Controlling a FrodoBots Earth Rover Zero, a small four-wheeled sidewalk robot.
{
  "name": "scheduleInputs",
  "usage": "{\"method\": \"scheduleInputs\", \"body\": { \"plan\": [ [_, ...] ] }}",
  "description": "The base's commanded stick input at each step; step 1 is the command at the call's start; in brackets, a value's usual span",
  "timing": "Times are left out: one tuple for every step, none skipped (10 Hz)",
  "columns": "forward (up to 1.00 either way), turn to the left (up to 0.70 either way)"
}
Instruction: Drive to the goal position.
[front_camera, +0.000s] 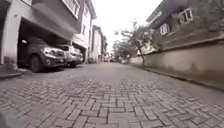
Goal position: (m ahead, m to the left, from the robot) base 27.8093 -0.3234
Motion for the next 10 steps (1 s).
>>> {"method": "scheduleInputs", "body": {
  "plan": [
    [0.70, 0.00],
    [0.70, 0.00],
    [0.70, 0.00],
    [0.70, 0.00],
    [0.70, 0.00],
    [0.70, 0.00],
    [0.70, 0.00],
    [0.70, 0.00],
    [0.70, 0.00],
    [0.70, 0.00]
  ]
}}
